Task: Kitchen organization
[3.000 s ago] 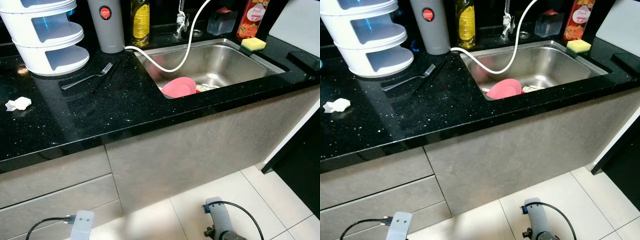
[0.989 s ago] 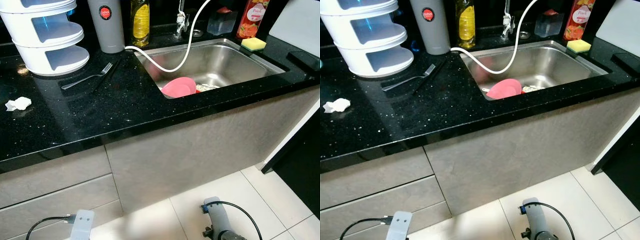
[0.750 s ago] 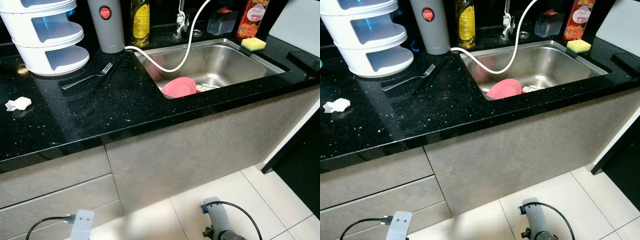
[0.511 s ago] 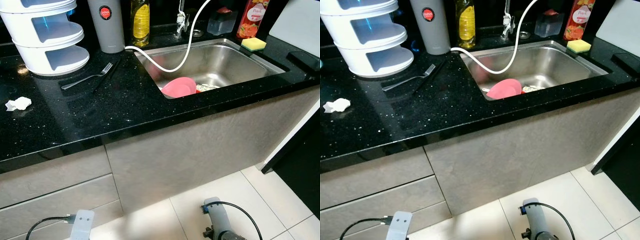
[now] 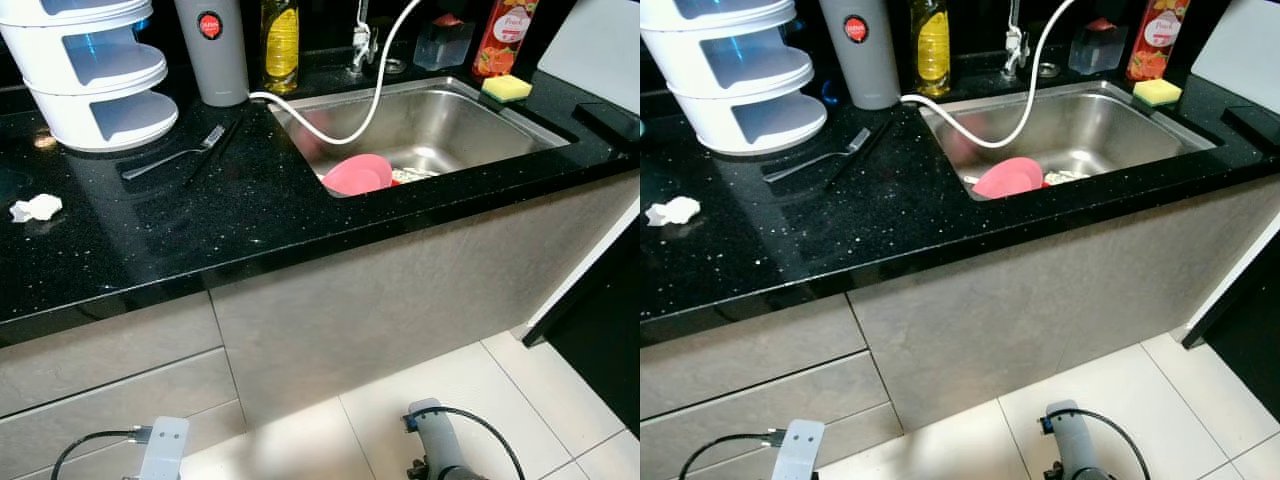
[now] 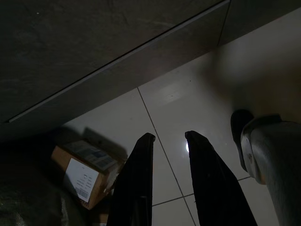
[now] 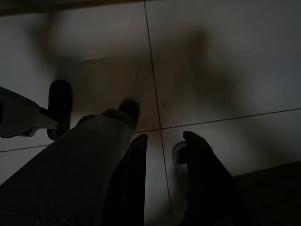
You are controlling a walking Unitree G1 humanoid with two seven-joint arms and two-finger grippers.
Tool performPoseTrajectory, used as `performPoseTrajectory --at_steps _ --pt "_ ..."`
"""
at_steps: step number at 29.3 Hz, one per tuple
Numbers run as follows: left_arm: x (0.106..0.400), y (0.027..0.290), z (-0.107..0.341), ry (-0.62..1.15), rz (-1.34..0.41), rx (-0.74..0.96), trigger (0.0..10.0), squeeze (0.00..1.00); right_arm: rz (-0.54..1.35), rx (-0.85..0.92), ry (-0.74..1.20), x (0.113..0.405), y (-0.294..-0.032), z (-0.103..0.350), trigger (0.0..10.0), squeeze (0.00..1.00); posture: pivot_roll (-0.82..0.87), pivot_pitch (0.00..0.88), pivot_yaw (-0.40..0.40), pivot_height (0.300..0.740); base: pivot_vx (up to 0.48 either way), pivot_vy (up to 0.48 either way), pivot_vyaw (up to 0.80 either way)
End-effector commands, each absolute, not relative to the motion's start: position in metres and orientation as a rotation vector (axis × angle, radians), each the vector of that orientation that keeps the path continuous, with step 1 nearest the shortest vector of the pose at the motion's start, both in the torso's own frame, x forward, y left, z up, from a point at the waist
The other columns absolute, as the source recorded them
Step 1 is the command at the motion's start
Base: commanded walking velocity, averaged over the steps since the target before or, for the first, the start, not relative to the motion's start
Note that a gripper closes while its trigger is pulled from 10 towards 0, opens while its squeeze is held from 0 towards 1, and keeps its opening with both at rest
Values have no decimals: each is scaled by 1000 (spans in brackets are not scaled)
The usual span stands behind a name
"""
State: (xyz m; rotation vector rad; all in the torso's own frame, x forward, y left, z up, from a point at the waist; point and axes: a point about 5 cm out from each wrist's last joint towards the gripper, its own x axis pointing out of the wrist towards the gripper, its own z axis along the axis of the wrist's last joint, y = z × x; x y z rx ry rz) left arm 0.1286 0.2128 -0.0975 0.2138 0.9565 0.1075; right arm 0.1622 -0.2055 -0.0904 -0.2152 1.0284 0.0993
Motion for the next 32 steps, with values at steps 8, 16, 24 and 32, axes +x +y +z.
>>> performPoseTrajectory --at_steps 8,16,24,32 --pt "130 216 -96 950 111 231 10000 0 100 -223 1035 163 -207 -90 10000 0 -27 0 3 740 0 0 0" --pt "132 218 -96 948 116 231 10000 0 110 -229 1031 165 -204 -90 10000 0 -22 0 -1 740 0 0 0" --pt "134 219 -95 961 115 230 10000 0 106 -233 1030 166 -205 -89 10000 0 -28 0 -1 740 0 0 0" --pt "143 213 -95 971 105 229 10000 0 107 -234 1037 163 -204 -90 10000 0 -31 0 1 740 0 0 0"
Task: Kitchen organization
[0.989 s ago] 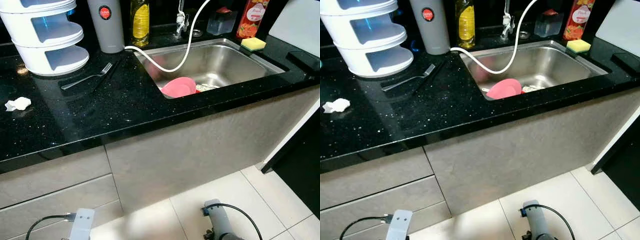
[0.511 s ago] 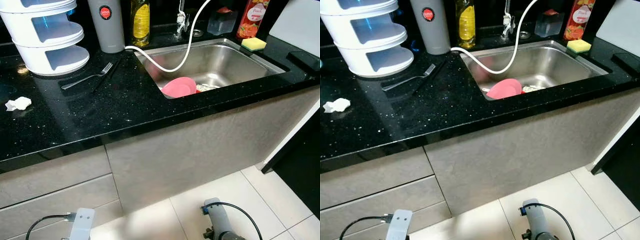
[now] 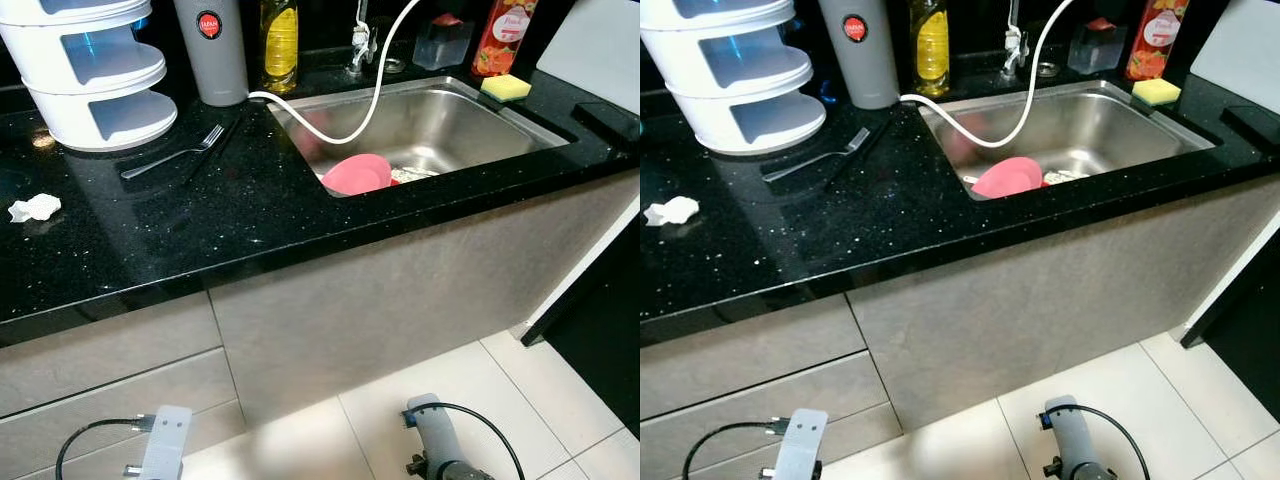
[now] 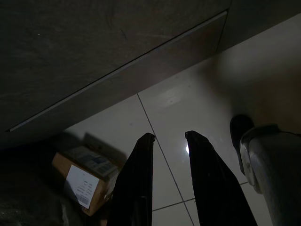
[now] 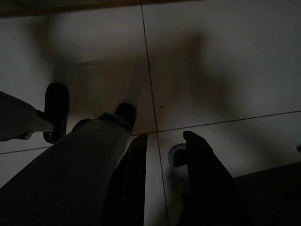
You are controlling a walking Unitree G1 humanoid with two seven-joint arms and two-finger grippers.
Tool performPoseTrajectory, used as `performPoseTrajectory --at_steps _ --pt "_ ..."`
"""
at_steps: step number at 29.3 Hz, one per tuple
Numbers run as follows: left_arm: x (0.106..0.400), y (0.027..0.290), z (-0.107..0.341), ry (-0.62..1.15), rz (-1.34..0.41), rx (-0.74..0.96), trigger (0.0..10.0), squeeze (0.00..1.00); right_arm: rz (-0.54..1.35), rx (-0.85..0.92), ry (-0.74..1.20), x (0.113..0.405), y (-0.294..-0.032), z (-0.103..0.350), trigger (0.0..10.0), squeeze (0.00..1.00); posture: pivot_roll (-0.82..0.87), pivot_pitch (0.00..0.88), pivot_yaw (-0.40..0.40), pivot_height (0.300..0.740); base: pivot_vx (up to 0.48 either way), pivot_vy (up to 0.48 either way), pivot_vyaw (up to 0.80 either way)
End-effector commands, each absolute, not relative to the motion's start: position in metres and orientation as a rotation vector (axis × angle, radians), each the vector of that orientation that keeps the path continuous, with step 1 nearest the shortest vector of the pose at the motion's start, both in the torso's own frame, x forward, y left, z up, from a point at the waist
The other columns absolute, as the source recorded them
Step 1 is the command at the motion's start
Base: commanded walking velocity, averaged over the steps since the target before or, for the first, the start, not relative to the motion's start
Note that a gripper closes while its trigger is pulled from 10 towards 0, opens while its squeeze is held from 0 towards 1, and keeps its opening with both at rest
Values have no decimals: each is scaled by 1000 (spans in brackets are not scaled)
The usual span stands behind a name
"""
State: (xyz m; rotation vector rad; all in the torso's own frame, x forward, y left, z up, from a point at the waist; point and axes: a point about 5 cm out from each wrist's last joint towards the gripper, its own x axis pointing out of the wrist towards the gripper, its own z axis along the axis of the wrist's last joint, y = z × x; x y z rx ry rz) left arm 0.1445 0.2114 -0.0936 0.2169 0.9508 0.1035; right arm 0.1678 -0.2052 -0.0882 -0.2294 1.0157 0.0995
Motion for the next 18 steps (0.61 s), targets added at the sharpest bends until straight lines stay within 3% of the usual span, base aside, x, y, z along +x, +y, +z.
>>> performPoseTrajectory --at_steps 1,4,18 --pt "143 213 -95 971 105 229 10000 0 107 -234 1037 163 -204 -90 10000 0 -31 0 1 740 0 0 0" --pt "151 203 -94 965 95 229 10000 0 107 -231 1036 164 -204 -90 10000 0 -31 0 1 740 0 0 0" --pt "117 220 -101 1007 122 221 10000 0 112 -231 1039 163 -203 -91 10000 0 -26 0 1 740 0 0 0"
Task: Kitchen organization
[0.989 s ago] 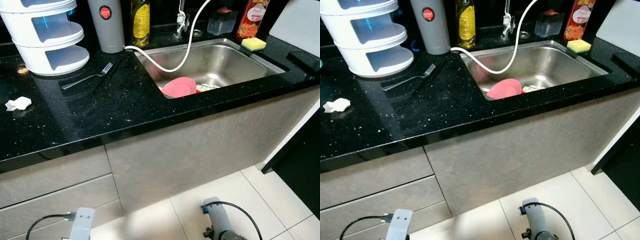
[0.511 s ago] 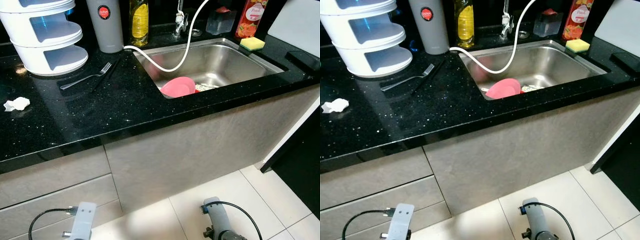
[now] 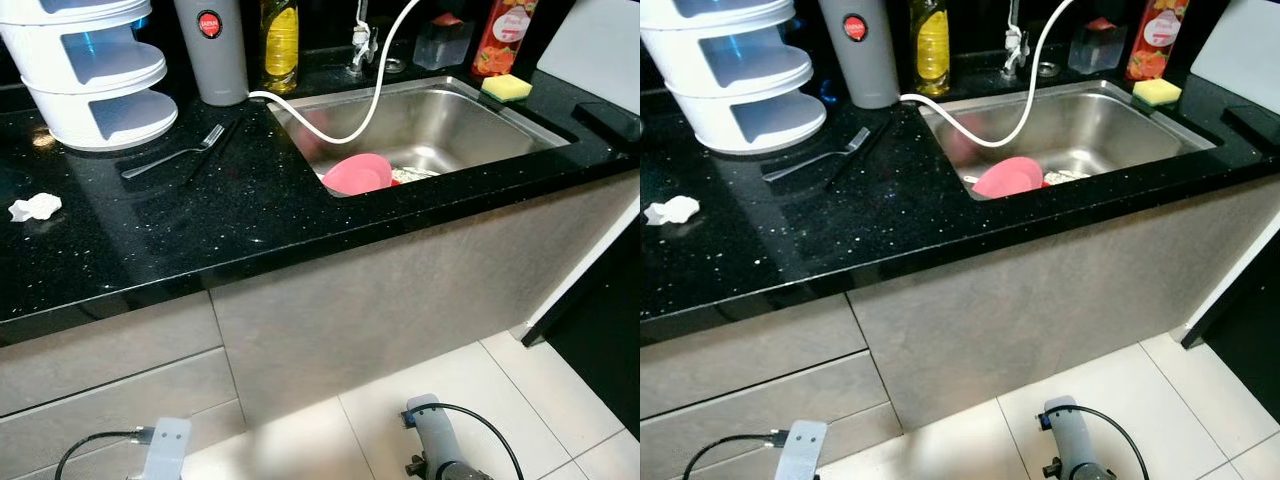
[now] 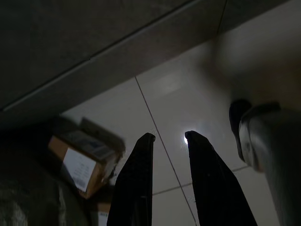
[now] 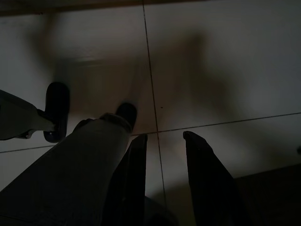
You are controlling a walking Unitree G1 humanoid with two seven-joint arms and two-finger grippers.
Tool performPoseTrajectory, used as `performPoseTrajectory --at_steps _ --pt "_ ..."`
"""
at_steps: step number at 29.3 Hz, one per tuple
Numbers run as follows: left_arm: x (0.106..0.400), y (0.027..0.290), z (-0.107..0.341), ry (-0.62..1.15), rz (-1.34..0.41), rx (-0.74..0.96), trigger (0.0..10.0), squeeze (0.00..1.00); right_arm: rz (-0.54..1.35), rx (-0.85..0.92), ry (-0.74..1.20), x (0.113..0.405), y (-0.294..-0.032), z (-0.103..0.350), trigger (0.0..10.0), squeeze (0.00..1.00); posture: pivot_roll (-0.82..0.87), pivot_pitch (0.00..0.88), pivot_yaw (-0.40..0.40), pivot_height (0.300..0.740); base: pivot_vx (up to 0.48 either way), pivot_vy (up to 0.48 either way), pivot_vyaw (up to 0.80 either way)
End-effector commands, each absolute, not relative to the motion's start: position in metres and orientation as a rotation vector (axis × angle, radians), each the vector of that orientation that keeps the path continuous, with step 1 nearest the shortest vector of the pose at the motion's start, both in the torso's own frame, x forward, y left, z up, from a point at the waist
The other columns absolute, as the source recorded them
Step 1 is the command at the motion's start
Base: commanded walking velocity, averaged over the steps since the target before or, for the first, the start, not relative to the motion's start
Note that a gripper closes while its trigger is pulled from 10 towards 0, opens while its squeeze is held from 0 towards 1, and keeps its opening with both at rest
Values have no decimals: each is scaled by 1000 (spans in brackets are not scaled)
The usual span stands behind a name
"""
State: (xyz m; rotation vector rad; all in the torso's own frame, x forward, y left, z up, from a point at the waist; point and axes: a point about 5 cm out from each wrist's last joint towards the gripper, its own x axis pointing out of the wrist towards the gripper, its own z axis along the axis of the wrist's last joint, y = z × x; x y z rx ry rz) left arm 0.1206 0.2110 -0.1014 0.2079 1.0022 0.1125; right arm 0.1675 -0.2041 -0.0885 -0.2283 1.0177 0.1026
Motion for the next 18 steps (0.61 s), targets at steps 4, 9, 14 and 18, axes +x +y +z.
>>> performPoseTrajectory --at_steps 4,9,14,18 --pt "113 222 -101 1018 124 220 10000 0 112 -233 1041 162 -203 -91 10000 0 -27 0 0 740 0 0 0" --pt "114 220 -102 1024 122 218 10000 0 111 -235 1040 162 -204 -91 10000 0 -29 0 -1 740 0 0 0" --pt "117 217 -102 1025 118 218 10000 0 111 -236 1039 162 -204 -91 10000 0 -28 0 -3 740 0 0 0" --pt "117 217 -102 1027 117 218 10000 0 112 -236 1039 162 -205 -91 10000 0 -28 0 -4 740 0 0 0"
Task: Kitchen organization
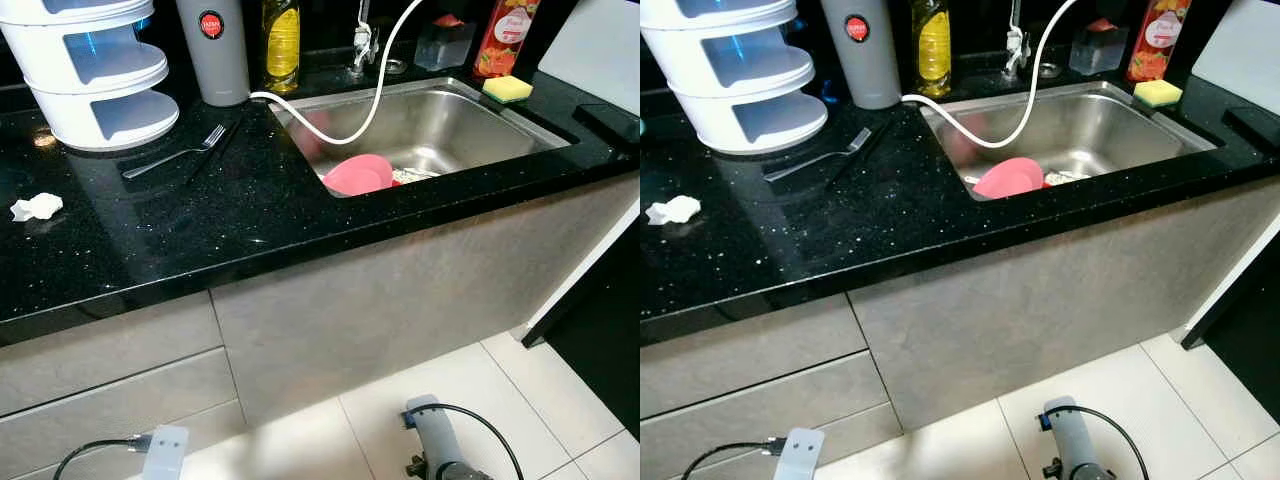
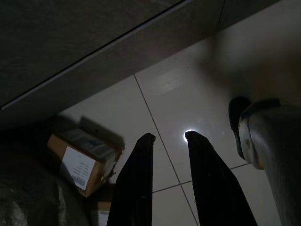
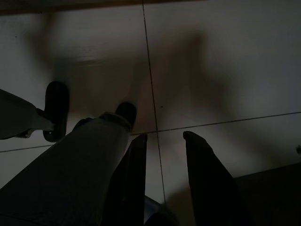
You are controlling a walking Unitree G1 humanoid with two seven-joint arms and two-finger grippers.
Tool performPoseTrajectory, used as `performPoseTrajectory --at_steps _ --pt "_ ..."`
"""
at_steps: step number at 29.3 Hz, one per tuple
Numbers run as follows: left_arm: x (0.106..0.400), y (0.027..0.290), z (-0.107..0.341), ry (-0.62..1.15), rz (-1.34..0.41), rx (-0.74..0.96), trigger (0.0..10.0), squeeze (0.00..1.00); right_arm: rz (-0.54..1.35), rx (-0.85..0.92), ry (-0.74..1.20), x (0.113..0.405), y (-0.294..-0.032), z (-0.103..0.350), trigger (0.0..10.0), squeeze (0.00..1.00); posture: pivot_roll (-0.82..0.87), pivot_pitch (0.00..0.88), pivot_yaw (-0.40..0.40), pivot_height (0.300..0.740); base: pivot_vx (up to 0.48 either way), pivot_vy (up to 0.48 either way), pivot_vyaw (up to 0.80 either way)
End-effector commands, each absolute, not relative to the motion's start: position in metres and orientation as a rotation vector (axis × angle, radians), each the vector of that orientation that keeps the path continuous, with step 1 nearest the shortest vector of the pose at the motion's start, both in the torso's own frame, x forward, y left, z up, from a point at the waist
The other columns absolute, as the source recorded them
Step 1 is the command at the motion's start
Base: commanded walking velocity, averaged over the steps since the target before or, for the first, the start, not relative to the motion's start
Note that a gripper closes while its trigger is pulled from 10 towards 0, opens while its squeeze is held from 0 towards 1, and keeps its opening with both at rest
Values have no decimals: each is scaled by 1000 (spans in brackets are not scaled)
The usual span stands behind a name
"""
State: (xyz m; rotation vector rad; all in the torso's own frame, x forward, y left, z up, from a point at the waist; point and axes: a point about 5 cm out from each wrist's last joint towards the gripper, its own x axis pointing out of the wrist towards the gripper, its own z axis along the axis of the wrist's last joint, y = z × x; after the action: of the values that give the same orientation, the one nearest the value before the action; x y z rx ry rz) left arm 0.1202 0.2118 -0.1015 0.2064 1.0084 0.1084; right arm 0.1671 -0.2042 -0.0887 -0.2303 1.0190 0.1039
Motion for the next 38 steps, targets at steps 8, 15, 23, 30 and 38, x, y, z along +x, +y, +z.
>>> performPoseTrajectory --at_steps 8,15,23,30,38 --pt "117 216 -102 1030 116 218 10000 0 112 -239 1039 162 -205 -91 10000 0 -28 0 -5 740 0 0 0" --pt "117 216 -102 1028 115 219 10000 0 112 -239 1038 163 -205 -90 10000 0 -29 0 -4 740 0 0 0" --pt "120 216 -101 1016 114 221 10000 0 111 -239 1037 164 -205 -90 10000 0 -31 0 -2 740 0 0 0" --pt "122 217 -100 1007 113 223 10000 0 109 -238 1036 164 -206 -90 10000 0 -33 0 0 740 0 0 0" --pt "128 214 -99 993 107 226 10000 0 106 -236 1034 165 -205 -89 10000 0 -36 0 2 740 0 0 0"
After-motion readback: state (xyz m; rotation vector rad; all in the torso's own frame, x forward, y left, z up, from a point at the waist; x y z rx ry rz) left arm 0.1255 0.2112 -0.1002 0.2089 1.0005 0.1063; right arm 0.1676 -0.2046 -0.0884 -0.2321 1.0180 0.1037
